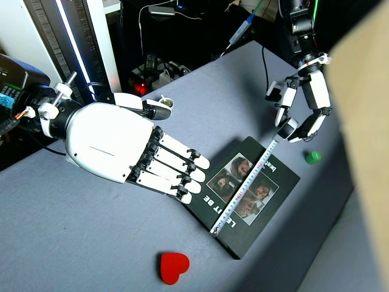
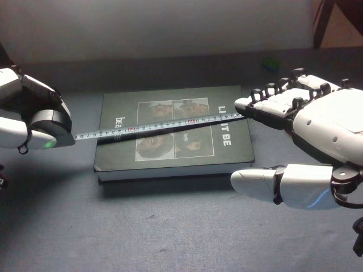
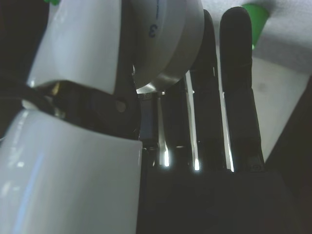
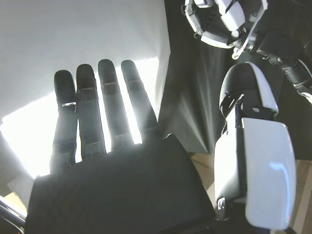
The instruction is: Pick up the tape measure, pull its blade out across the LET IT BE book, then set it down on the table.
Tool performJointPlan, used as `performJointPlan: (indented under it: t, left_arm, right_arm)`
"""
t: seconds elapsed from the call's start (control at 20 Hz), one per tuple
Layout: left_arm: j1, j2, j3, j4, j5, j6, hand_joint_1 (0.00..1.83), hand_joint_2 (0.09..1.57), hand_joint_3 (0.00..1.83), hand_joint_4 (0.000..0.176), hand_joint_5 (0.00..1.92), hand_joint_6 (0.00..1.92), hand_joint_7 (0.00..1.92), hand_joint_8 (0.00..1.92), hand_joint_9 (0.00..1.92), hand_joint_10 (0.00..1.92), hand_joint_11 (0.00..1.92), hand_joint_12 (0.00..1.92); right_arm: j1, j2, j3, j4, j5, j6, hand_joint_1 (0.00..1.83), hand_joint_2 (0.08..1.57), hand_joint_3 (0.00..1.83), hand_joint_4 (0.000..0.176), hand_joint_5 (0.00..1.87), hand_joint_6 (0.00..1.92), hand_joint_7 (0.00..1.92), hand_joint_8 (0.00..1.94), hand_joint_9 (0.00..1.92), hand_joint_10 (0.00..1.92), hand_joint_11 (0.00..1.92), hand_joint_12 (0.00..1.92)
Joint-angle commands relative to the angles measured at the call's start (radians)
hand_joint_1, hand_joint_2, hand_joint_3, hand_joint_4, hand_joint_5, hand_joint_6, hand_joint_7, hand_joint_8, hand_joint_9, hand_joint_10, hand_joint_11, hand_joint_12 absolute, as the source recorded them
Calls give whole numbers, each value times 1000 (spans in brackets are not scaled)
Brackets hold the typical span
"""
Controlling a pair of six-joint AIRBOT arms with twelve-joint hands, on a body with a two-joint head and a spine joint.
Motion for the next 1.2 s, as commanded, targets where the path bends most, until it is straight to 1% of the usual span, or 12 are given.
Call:
performJointPlan:
  t: [0.0,0.2,0.3,0.4,0.6,0.65,0.75,0.9,1.05,1.15]
  left_arm:
    - [-13,0,3,-26,-120,-12,1381,1074,0,0,978,968,1238,469,916,1138,741,1026]
    - [-49,23,-26,-21,-116,-3,1381,1074,0,0,977,969,1238,471,916,1139,738,1023]
    - [-85,52,-68,-12,-100,11,1381,1075,0,0,976,969,1237,473,916,1140,744,1023]
    - [-97,77,-109,-12,-91,17,1381,1074,0,0,980,964,1234,482,918,1135,742,1022]
    - [-95,154,-218,-12,-84,35,1382,1075,0,0,966,966,1243,488,916,1135,744,1025]
    - [-90,166,-234,-12,-83,37,1382,1074,0,0,973,964,1234,491,923,1132,743,1025]
    - [-65,194,-273,-12,-86,37,1382,1074,0,0,975,964,1229,493,925,1131,741,1024]
    - [-8,235,-329,-27,-109,37,1382,1075,0,0,970,973,1231,490,919,1136,740,1014]
    - [58,243,-355,-58,-148,38,1382,1075,0,0,967,973,1226,492,931,1131,728,1006]
    - [104,235,-359,-70,-177,38,1382,1074,0,0,973,965,1230,502,920,1130,729,1007]
  right_arm:
    - [4,2,-7,-48,95,10,54,1058,2,0,226,2,250,2,243,5,0,793]
    - [4,2,-9,-53,101,11,54,1059,2,0,234,5,249,1,243,4,0,794]
    - [4,2,-10,-54,103,11,53,1061,3,0,243,7,250,1,242,3,0,800]
    - [2,1,-10,-54,105,11,53,1061,2,0,239,4,251,1,243,3,0,803]
    - [-3,0,-11,-61,112,13,53,1062,2,0,234,2,250,0,241,2,0,802]
    - [-3,0,-11,-62,112,14,53,1062,2,0,234,2,250,0,241,2,0,802]
    - [-4,0,-11,-63,113,14,53,1062,2,0,230,0,250,0,242,2,0,800]
    - [-8,-1,-11,-66,117,14,53,1062,1,0,225,0,248,0,242,2,0,794]
    - [-9,-2,-11,-69,121,15,53,1062,1,0,224,0,247,0,241,1,0,790]
    - [-10,-3,-11,-71,122,16,52,1062,1,0,224,0,246,0,241,1,0,788]
